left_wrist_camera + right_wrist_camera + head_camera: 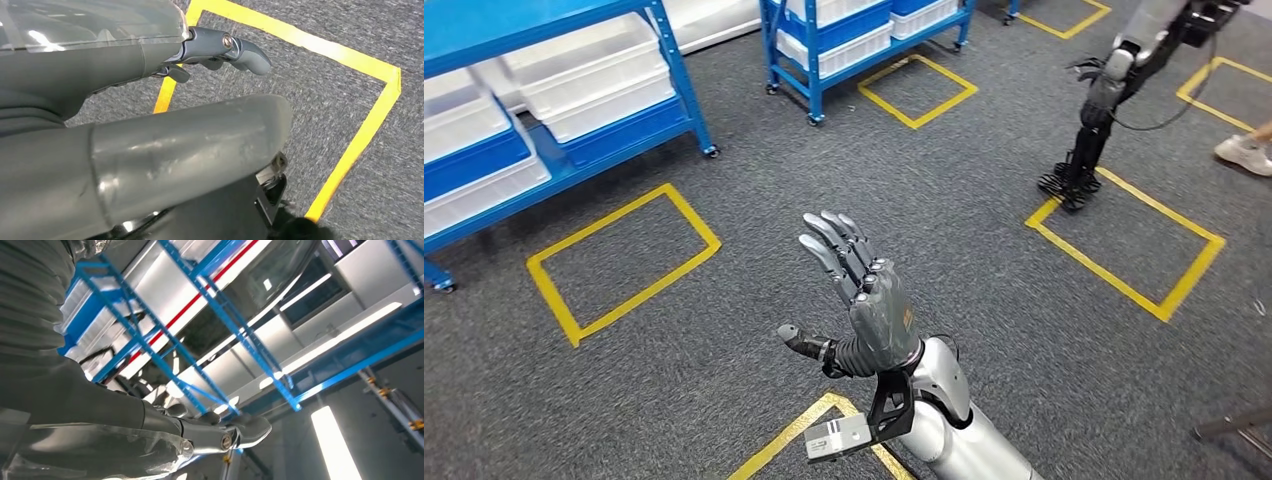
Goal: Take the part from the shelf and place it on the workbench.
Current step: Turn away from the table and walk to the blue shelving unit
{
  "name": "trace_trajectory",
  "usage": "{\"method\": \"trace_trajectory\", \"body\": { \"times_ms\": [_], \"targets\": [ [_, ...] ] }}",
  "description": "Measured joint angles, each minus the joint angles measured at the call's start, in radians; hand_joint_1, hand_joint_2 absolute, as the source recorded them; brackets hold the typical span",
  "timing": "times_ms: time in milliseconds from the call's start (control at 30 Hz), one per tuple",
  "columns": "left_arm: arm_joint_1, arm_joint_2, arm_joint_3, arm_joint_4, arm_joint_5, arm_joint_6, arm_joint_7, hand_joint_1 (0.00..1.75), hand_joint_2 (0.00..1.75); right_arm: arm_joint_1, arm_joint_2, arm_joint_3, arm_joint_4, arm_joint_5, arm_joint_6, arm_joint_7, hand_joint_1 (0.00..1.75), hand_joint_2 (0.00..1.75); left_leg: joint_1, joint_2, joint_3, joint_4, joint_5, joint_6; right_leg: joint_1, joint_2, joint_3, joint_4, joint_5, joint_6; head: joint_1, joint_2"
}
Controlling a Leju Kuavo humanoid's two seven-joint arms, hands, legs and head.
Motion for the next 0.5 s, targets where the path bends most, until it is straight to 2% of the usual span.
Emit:
{"method": "trace_trajectory", "body": {
  "times_ms": [33, 67, 100, 133, 167, 233, 300, 333, 367, 433, 467, 500],
  "targets": [
    [0.001, 0.000, 0.000, 0.000, 0.000, 0.000, 0.000, 0.00, 0.00, 0.001, -0.001, 0.000, 0.000, 0.000, 0.000, 0.000, 0.00, 1.75, 0.000, -0.014, 0.000, 0.002, -0.001, 0.000, -0.001, 0.001, -0.012, 0.012, 0.012, 0.001, 0.000, 0.000],
    [0.002, 0.000, 0.000, 0.000, 0.000, 0.000, 0.000, 0.00, 0.00, 0.001, -0.001, 0.000, 0.000, 0.000, 0.000, 0.000, 0.00, 1.75, 0.001, -0.028, 0.001, 0.004, -0.002, -0.002, -0.002, 0.004, -0.006, -0.014, 0.042, 0.000, 0.000, 0.000],
    [0.002, 0.000, 0.000, 0.000, 0.000, 0.000, 0.000, 0.00, 0.00, 0.001, -0.002, 0.000, 0.000, 0.000, 0.000, 0.000, 0.00, 1.75, 0.001, -0.042, 0.001, 0.007, -0.003, -0.004, -0.004, 0.011, 0.015, -0.070, 0.083, 0.000, 0.000, 0.000],
    [0.002, 0.000, 0.000, 0.000, 0.000, 0.000, 0.000, 0.00, 0.00, 0.000, -0.002, 0.000, 0.000, 0.000, 0.000, 0.000, 0.00, 1.75, 0.002, -0.056, -0.001, 0.011, -0.006, -0.007, -0.008, 0.036, 0.045, -0.139, 0.119, -0.001, 0.000, 0.000],
    [0.001, 0.000, 0.000, 0.000, 0.000, 0.000, 0.000, 0.00, 0.00, 0.000, -0.002, 0.000, 0.000, 0.000, 0.000, 0.000, 0.00, 1.75, 0.002, -0.069, -0.004, 0.018, -0.008, -0.011, -0.011, 0.063, 0.068, -0.198, 0.142, -0.003, 0.000, 0.000],
    [-0.001, -0.001, 0.000, 0.000, 0.000, 0.000, 0.000, 0.00, 0.00, 0.000, -0.003, 0.001, 0.000, 0.000, 0.000, 0.000, 0.00, 1.75, 0.006, -0.092, -0.014, 0.024, -0.009, -0.023, -0.012, 0.099, 0.090, -0.254, 0.154, -0.006, 0.000, 0.000],
    [0.001, 0.000, 0.000, 0.000, 0.000, 0.000, 0.000, 0.00, 0.00, -0.002, -0.003, 0.002, 0.000, 0.000, 0.000, 0.000, 0.00, 1.75, 0.011, -0.113, -0.019, 0.022, -0.007, -0.036, -0.010, 0.081, 0.094, -0.261, 0.156, -0.015, 0.000, 0.000],
    [0.003, 0.000, 0.000, 0.000, 0.000, 0.000, 0.000, 0.00, 0.00, -0.003, -0.002, 0.002, 0.000, 0.001, 0.001, 0.000, 0.00, 1.75, 0.009, -0.105, -0.022, 0.027, -0.011, -0.041, -0.012, 0.067, 0.099, -0.266, 0.157, -0.021, 0.000, 0.000],
    [0.003, 0.000, 0.000, 0.000, 0.001, 0.000, 0.000, 0.00, 0.00, -0.005, -0.001, 0.002, 0.000, 0.001, 0.001, 0.000, 0.00, 1.75, 0.008, -0.082, -0.032, 0.048, -0.024, -0.045, -0.014, 0.053, 0.105, -0.273, 0.158, -0.028, -0.002, 0.000],
    [0.002, 0.000, 0.000, 0.000, 0.002, 0.000, 0.000, 0.00, 0.00, -0.005, 0.001, 0.002, 0.000, 0.002, 0.001, 0.000, 0.00, 1.75, 0.005, -0.018, -0.080, 0.150, -0.077, -0.052, -0.012, 0.020, 0.114, -0.280, 0.157, -0.038, -0.004, 0.000],
    [0.001, 0.000, 0.000, 0.000, 0.002, 0.000, 0.000, 0.00, 0.00, -0.004, 0.001, 0.003, 0.001, 0.001, 0.001, 0.000, 0.00, 1.75, 0.007, 0.002, -0.114, 0.219, -0.108, -0.056, -0.009, 0.002, 0.115, -0.280, 0.155, -0.041, -0.005, 0.000],
    [0.001, 0.000, 0.000, 0.000, 0.003, 0.000, -0.001, 0.00, 0.00, -0.003, 0.001, 0.003, 0.001, 0.001, 0.001, 0.000, 0.00, 1.75, 0.009, 0.013, -0.143, 0.275, -0.126, -0.059, -0.007, -0.014, 0.115, -0.279, 0.154, -0.042, -0.005, 0.000]
  ]
}}
